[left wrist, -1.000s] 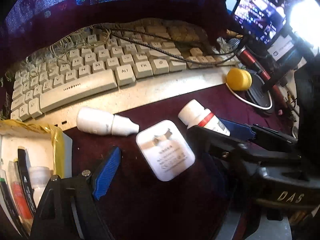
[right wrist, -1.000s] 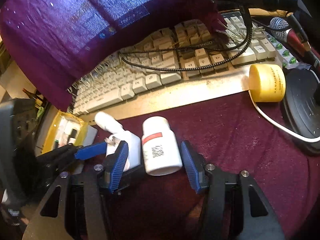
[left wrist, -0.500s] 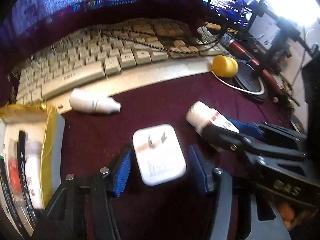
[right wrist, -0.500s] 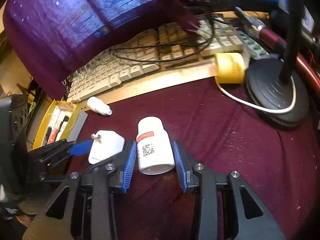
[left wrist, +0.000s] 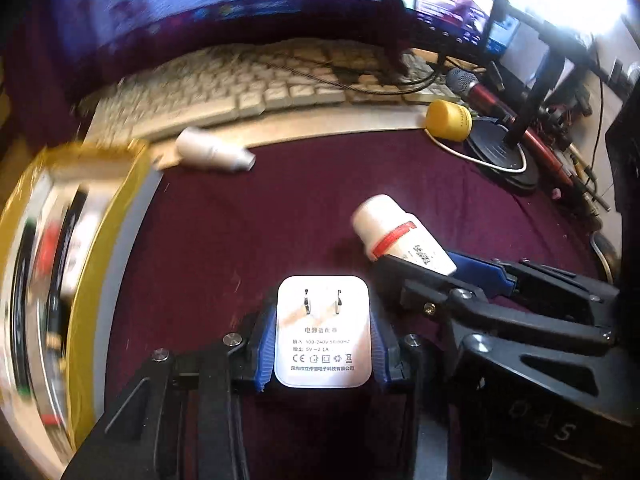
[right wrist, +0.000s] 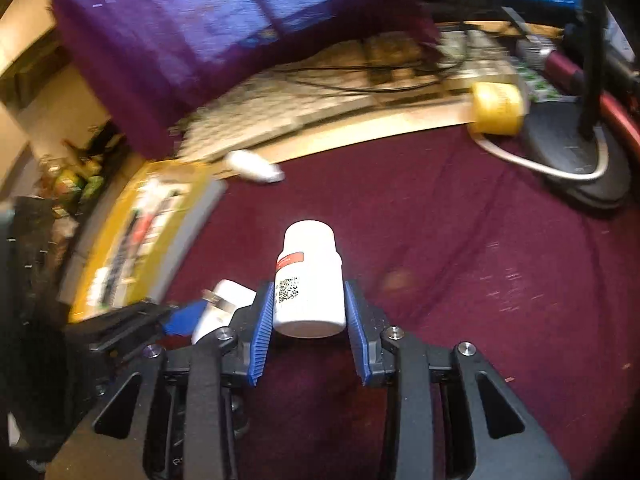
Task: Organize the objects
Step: 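Grasp the white charger with left tool while right tool grasps the red-label white bottle, then carry the charger and bottle over the tray and open both tools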
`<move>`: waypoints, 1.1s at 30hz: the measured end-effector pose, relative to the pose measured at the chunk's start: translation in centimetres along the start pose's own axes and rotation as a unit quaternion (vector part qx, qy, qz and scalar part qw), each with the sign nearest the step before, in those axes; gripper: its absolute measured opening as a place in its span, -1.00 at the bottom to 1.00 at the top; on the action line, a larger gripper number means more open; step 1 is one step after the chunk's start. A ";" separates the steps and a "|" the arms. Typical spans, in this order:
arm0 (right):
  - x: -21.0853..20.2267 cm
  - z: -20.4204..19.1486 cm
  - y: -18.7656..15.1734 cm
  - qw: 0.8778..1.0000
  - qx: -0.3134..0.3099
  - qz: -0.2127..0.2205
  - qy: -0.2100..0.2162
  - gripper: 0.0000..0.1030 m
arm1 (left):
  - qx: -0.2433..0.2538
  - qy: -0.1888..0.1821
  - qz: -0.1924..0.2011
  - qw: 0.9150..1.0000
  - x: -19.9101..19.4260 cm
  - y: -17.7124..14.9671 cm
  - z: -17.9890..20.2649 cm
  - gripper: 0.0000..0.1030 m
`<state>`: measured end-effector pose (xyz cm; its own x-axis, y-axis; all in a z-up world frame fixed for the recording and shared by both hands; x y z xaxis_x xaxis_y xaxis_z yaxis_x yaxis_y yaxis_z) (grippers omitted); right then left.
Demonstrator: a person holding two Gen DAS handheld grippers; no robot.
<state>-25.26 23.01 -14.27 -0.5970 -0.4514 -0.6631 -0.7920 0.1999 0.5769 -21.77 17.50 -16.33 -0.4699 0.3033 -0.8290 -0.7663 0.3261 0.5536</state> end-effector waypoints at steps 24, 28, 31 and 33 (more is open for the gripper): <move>-0.1 -8.9 -3.0 0.994 -0.079 -0.018 0.079 -0.37 | -0.245 0.006 0.074 0.967 -11.0 -5.8 -18.9 -0.34; 0.0 -10.2 -3.4 0.992 -0.098 -0.022 0.081 -0.37 | -0.244 0.035 0.080 0.966 -10.9 -6.4 -19.5 -0.34; 0.4 -11.3 -3.4 0.990 -0.110 -0.025 0.080 -0.37 | -0.232 0.052 0.084 0.968 -11.0 -6.7 -19.4 -0.34; 0.6 -12.1 -3.3 0.989 -0.121 -0.025 0.079 -0.37 | -0.229 0.057 0.081 0.968 -10.6 -6.9 -19.3 -0.34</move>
Point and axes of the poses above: each gripper's, at about its wrist camera, not at the fingertips, and x roughly the way its jaws point, z to its right, y to its top, the point moved 7 cm from there along x, roughly the way its jaws point, and after that the axes turned 4 degrees about z, right-handed, at the moved point
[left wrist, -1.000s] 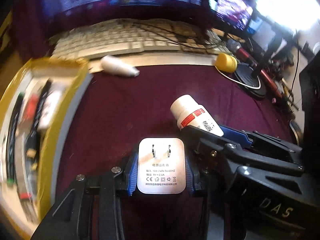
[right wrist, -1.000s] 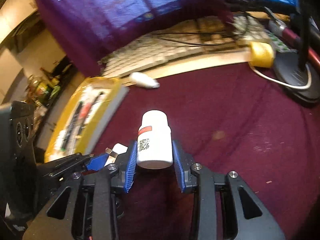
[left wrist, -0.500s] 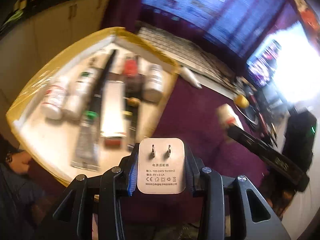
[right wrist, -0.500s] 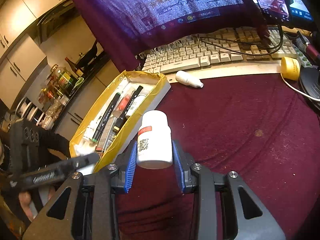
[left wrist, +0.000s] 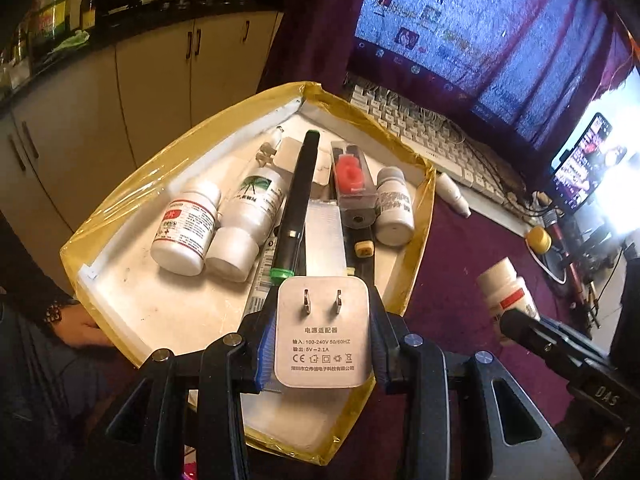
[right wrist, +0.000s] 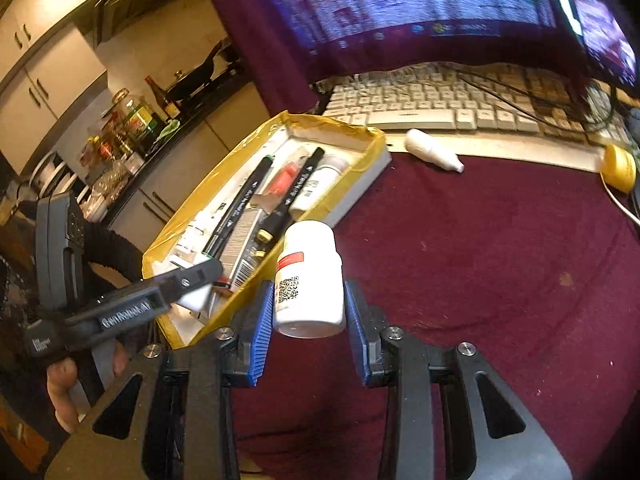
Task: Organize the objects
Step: 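Carry the charger and bottle over the tray and open both tools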
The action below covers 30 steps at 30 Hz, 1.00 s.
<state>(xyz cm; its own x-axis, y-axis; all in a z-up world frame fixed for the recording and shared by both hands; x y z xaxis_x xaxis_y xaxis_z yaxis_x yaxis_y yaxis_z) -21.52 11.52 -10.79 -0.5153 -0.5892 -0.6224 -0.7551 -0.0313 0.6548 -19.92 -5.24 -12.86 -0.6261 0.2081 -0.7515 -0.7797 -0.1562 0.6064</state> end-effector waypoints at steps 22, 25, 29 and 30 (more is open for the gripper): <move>7.4 -4.4 2.3 0.998 -0.042 -0.044 0.004 -0.37 | 0.001 0.049 0.048 0.998 -0.3 0.4 -3.6 -0.34; 7.8 -4.5 2.4 0.999 -0.029 -0.044 0.010 -0.37 | 0.002 0.055 0.040 0.998 0.0 0.8 -3.5 -0.34; 8.4 -4.7 2.9 0.999 -0.014 -0.039 0.010 -0.37 | -0.008 0.047 0.031 0.998 0.5 1.9 -4.2 -0.34; 8.5 -4.7 3.0 0.999 -0.007 -0.036 0.014 -0.37 | -0.013 0.043 0.029 0.999 0.6 2.1 -4.5 -0.34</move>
Point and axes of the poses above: each gripper's, at about its wrist camera, not at the fingertips, and x roughly the way its jaws point, z to its right, y to its top, the point moved 7 cm from there along x, roughly the way its jaws point, and after that the axes turned 4 degrees about z, right-handed, at the moved point
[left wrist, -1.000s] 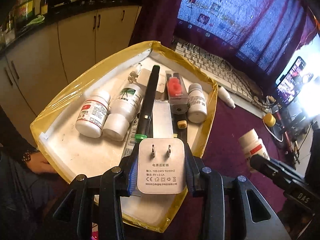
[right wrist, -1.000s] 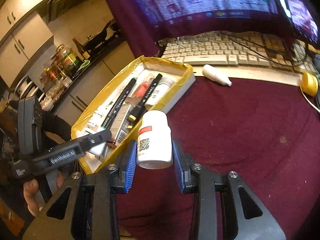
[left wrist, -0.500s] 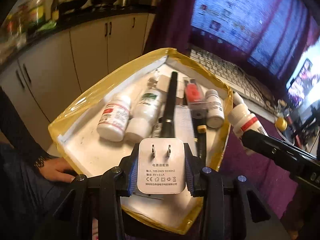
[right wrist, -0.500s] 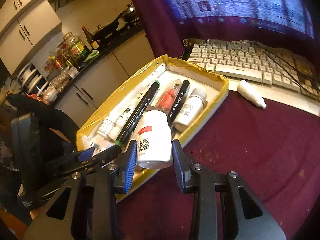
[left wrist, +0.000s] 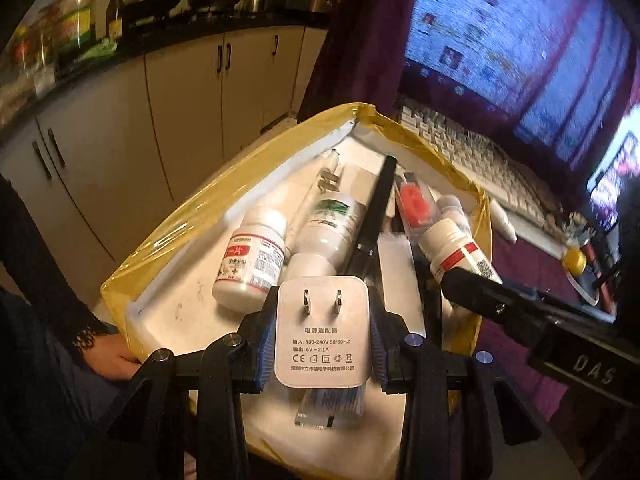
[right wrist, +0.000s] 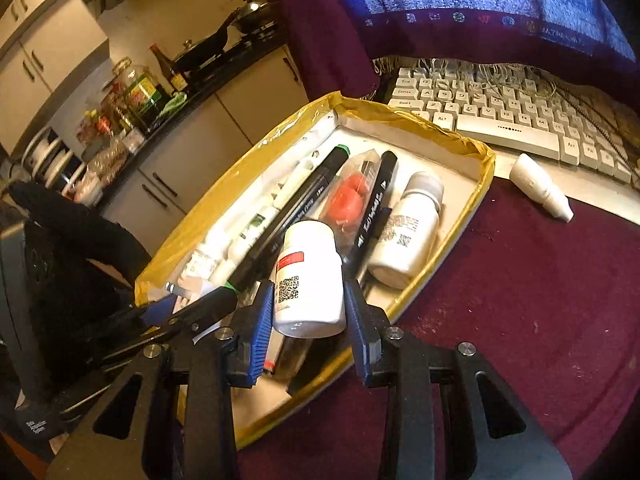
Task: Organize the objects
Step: 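Carry the charger and bottle over the tray and open both tools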
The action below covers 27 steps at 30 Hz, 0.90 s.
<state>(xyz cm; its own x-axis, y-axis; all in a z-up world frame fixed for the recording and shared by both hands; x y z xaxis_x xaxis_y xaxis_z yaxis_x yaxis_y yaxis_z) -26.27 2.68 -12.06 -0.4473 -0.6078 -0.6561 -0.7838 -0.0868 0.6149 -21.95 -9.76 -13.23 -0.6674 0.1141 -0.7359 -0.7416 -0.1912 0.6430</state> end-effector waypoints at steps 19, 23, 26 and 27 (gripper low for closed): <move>0.2 0.6 0.6 0.999 0.032 0.017 -0.013 -0.13 | 0.027 0.006 0.029 0.999 -1.0 -0.2 -1.4 -0.13; -1.1 0.8 0.6 0.999 0.038 0.034 -0.009 0.10 | 0.039 0.032 0.042 0.998 -1.1 -0.1 -1.0 0.20; -2.5 1.0 0.5 0.998 0.027 0.046 -0.015 0.10 | 0.056 0.047 0.036 0.997 -1.0 -0.2 -0.1 0.22; -3.2 1.4 0.4 0.998 0.023 0.056 -0.020 0.11 | 0.060 0.051 0.037 0.996 -1.1 -0.3 0.1 0.22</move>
Point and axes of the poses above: each gripper's, at about its wrist camera, not at the fingertips, and x roughly the way its jaws point, z to its right, y to its top, the point moved 7 cm from there along x, roughly the way its jaws point, and after that the axes turned 4 degrees about z, right-handed, at the moved point
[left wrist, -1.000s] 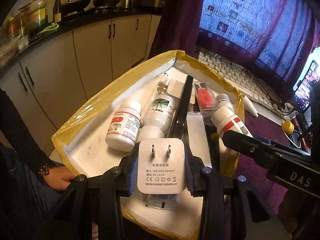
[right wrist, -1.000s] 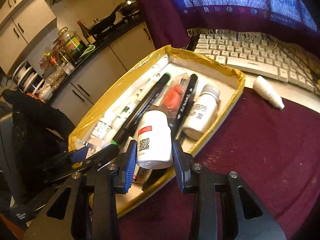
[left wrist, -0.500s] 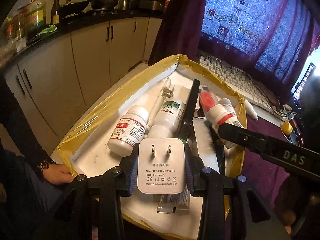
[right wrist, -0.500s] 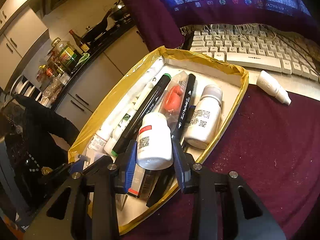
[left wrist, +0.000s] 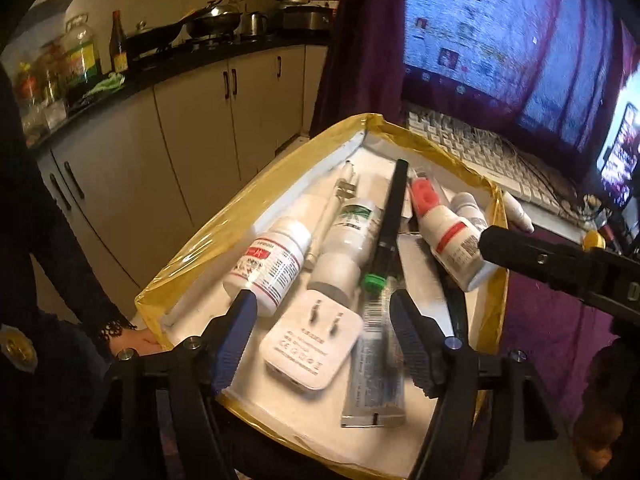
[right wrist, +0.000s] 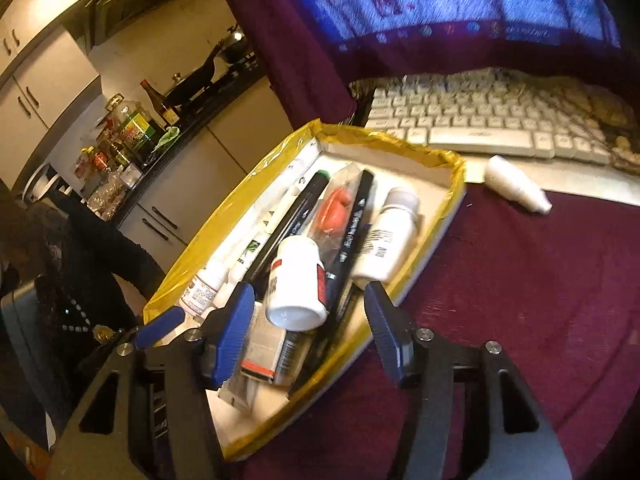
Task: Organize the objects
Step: 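Carry the charger and bottle over the tray and open both tools, then withdraw both tools and grasp the white dropper bottle with left tool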
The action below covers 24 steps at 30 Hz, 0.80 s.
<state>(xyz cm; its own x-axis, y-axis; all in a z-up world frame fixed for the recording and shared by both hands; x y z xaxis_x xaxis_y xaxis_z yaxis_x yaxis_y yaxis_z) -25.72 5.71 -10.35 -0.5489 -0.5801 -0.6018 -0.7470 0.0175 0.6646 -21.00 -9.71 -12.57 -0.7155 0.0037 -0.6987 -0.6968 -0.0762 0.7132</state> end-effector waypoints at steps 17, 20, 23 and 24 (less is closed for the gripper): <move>-7.6 15.7 2.2 0.987 0.039 0.031 -0.155 0.15 | 0.072 -0.095 0.045 0.992 -1.3 4.0 12.4 0.59; -9.1 18.2 3.2 0.975 0.013 0.041 -0.216 0.15 | 0.093 -0.115 0.035 0.988 -0.1 5.0 15.0 0.59; -10.6 20.7 3.9 0.970 0.018 0.051 -0.239 0.15 | 0.109 -0.129 0.013 0.985 2.3 5.8 17.7 0.59; -11.2 21.7 4.0 0.968 0.029 0.058 -0.244 0.15 | 0.111 -0.134 0.004 0.985 3.1 5.9 18.4 0.59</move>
<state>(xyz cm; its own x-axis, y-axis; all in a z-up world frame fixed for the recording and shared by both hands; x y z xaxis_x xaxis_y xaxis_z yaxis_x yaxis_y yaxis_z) -30.71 29.90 -10.59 -0.7318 -0.1175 -0.6713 -0.6815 0.1128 0.7231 -28.31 8.19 -9.46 -0.6881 0.2684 -0.6742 -0.6638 0.1423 0.7342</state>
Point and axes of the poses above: each gripper's, at about its wrist camera, not at the fingertips, and x roughly the way its jaws point, z to its right, y to its top, the point moved 7 cm from there along x, roughly the way its jaws point, and after that the axes turned 4 degrees about z, right-handed, at the moved point
